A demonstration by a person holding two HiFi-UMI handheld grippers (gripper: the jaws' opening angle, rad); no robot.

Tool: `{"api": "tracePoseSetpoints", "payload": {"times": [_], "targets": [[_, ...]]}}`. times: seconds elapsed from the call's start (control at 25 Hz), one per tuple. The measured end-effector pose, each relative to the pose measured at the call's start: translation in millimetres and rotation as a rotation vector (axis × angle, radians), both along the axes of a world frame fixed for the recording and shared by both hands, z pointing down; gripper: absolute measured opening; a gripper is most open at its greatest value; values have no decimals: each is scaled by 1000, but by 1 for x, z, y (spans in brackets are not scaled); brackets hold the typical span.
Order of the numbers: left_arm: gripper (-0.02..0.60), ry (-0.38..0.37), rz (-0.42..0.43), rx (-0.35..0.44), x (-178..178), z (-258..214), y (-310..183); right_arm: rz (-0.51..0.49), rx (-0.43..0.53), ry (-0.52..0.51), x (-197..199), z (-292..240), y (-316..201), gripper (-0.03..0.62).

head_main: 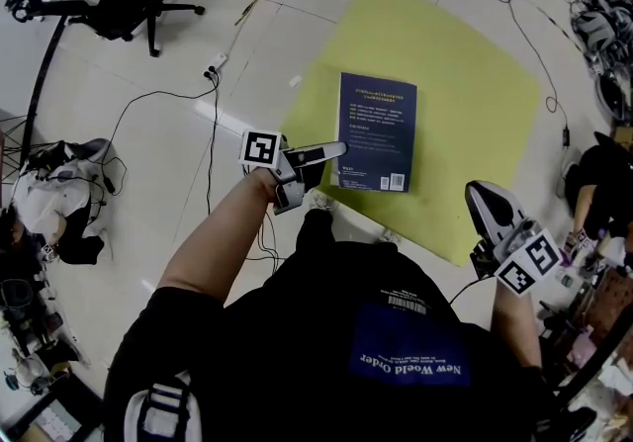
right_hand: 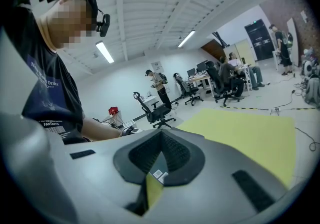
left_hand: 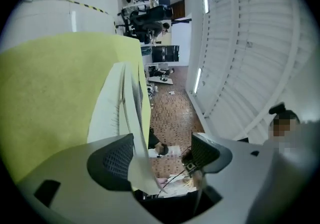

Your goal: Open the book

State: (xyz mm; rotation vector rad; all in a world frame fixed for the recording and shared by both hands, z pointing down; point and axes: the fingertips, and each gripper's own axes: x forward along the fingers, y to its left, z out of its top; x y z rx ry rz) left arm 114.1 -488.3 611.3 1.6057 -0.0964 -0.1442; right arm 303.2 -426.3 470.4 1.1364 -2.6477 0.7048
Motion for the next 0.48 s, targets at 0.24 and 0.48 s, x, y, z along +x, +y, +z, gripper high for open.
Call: {"api": "tracePoseSetpoints", "payload": {"times": [0.24,0.48], "targets": [[371,138,-28,9,11,-22,-5,5,-16,9,2,3,1,-14],[357,244,-111,38,27,-35,-12,11,-24,5,5,5,3,-14]]}}
